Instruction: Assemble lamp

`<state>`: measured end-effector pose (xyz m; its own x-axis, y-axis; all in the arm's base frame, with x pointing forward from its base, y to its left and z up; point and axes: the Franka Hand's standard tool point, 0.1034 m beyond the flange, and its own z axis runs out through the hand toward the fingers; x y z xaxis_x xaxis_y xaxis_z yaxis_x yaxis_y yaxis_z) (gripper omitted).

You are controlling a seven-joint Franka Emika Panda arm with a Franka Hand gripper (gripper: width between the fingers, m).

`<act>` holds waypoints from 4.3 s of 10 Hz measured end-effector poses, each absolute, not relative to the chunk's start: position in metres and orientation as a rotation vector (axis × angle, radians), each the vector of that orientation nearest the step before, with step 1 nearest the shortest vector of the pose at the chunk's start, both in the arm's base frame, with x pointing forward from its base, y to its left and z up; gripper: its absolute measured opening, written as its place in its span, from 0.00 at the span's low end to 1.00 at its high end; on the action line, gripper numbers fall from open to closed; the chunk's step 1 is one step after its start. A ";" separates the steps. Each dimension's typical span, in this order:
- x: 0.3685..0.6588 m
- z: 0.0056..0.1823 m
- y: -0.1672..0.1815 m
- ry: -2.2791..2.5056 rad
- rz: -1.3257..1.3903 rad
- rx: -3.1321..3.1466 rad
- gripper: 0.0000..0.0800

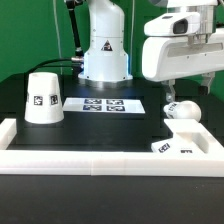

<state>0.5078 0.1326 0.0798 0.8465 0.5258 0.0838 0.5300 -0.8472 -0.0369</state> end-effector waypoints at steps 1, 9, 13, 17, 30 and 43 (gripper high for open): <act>0.503 0.079 0.134 -0.840 -0.118 -2.963 0.87; 0.461 0.054 0.149 -0.815 -0.130 -2.954 0.87; 0.456 0.056 0.156 -0.770 0.211 -2.980 0.87; 0.454 0.056 0.153 -0.780 0.543 -2.970 0.87; 0.446 0.051 0.151 -0.811 1.162 -2.895 0.87; 0.434 0.024 0.155 -0.810 1.422 -2.799 0.87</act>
Offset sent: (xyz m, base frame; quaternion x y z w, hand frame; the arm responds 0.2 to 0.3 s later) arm -0.0416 0.0183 -0.0124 0.0077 0.0440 0.0266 0.9986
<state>0.4342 0.1553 0.0244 0.4920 0.3861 -0.7803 0.4743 -0.8705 -0.1316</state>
